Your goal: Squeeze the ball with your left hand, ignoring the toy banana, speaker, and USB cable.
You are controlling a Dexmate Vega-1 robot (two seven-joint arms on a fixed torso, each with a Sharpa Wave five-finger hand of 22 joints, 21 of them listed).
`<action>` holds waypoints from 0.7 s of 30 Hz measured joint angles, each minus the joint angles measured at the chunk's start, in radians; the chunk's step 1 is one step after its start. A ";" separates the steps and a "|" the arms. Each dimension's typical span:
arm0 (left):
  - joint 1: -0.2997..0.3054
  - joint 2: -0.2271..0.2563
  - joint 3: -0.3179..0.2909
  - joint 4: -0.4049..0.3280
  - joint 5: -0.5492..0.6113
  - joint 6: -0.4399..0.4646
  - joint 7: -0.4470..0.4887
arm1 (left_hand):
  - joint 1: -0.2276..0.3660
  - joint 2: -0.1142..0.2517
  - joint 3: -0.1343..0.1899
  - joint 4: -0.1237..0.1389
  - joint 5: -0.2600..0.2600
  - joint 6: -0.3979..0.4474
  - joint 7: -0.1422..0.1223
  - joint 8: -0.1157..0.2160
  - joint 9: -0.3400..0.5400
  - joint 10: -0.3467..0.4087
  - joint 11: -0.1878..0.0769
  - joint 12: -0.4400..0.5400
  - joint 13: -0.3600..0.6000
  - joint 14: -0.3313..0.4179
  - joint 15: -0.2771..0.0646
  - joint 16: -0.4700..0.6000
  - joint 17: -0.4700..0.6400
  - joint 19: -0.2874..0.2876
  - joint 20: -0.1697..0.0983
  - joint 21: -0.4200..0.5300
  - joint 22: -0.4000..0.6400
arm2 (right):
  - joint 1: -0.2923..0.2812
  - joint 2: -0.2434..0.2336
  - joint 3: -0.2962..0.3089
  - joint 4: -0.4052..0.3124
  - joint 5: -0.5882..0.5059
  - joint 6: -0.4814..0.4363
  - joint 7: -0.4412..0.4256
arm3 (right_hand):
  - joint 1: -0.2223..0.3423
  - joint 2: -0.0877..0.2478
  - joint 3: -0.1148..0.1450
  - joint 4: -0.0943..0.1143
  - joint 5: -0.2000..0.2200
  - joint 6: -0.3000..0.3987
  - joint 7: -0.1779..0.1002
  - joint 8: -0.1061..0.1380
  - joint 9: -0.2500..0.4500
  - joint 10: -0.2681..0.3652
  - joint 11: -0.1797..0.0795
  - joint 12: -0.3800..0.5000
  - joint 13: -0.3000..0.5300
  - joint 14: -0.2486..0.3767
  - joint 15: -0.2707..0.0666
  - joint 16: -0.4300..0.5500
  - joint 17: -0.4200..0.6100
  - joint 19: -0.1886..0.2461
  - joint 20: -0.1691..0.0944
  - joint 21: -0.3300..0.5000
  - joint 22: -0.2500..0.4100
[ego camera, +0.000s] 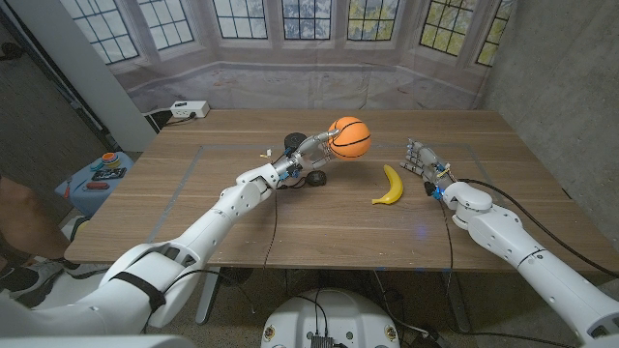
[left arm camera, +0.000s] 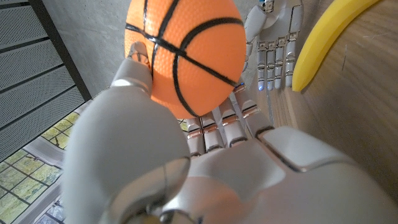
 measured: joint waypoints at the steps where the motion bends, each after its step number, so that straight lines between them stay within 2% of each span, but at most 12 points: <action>1: 0.005 0.004 -0.001 -0.009 -0.003 0.003 0.010 | 0.001 -0.001 -0.001 -0.001 0.000 0.009 -0.002 0.004 0.000 0.007 0.000 0.005 0.000 0.002 0.002 0.007 0.006 0.004 -0.003 0.004 0.000 | 0.001 0.001 -0.001 0.000 -0.001 0.000 0.000 | 0.000 0.000 0.002 -0.002 0.000 0.000 0.000 0.000 0.000 0.000 0.000 0.000 0.000 0.000 0.000 0.000 0.000 0.000 0.000 0.000 0.000; 6: 0.021 0.016 -0.006 -0.039 -0.011 0.011 0.036 | 0.012 -0.012 -0.001 -0.001 0.000 0.038 -0.004 0.014 0.000 0.034 -0.005 0.019 0.014 0.032 -0.001 0.030 0.008 0.029 -0.017 0.026 0.005 | 0.004 0.002 -0.004 0.000 -0.003 -0.004 0.000 | 0.000 0.000 0.004 -0.004 0.000 0.000 0.000 0.000 0.000 0.000 0.000 0.000 0.000 0.000 0.000 0.000 0.000 0.000 0.000 0.000 0.000; 14: 0.045 0.035 -0.016 -0.084 -0.032 0.032 0.100 | 0.025 -0.025 -0.004 0.003 0.008 0.059 -0.001 0.023 0.000 0.064 0.025 0.048 0.039 0.049 0.002 0.083 0.008 0.067 -0.033 0.070 0.009 | 0.005 0.007 -0.011 -0.010 -0.006 -0.013 -0.010 | 0.000 0.000 0.004 -0.004 0.000 0.000 0.000 0.000 0.000 0.000 0.000 0.000 0.000 0.000 0.000 0.000 0.000 0.000 0.000 0.000 0.000; 15: 0.047 0.036 -0.016 -0.087 -0.032 0.032 0.100 | 0.030 -0.030 -0.004 0.003 0.008 0.059 -0.001 0.050 0.000 0.069 0.029 0.055 0.045 0.052 0.005 0.092 0.008 0.074 -0.033 0.076 0.009 | 0.005 0.007 -0.011 -0.011 -0.007 -0.014 -0.011 | 0.000 0.000 0.004 -0.004 0.000 0.000 0.000 0.000 0.000 0.000 0.000 0.000 0.000 0.000 0.000 0.000 0.000 0.000 0.000 0.000 0.000; 17: 0.053 0.042 -0.020 -0.100 -0.037 0.038 0.115 | 0.033 -0.033 -0.004 0.003 0.010 0.077 -0.001 0.051 0.000 0.090 0.018 0.062 0.046 0.068 0.000 0.107 0.008 0.085 -0.040 0.089 0.014 | 0.005 0.008 -0.013 -0.015 -0.007 -0.016 -0.016 | 0.000 0.000 0.004 -0.004 0.000 0.000 0.000 0.000 0.000 0.000 0.000 0.000 0.000 0.000 0.000 0.000 0.000 0.000 0.000 0.000 0.000; 21: 0.062 0.053 -0.025 -0.119 -0.037 0.038 0.115 | 0.048 -0.048 -0.004 0.003 0.018 0.088 -0.001 0.056 0.000 0.101 0.029 0.080 0.051 0.078 0.002 0.126 0.008 0.095 -0.051 0.115 0.017 | 0.005 0.008 -0.013 -0.015 -0.008 -0.019 -0.023 | 0.000 0.000 0.004 -0.004 0.000 0.000 0.000 0.000 0.000 0.000 0.000 0.000 0.000 0.000 0.000 0.000 0.000 0.000 0.000 0.000 0.000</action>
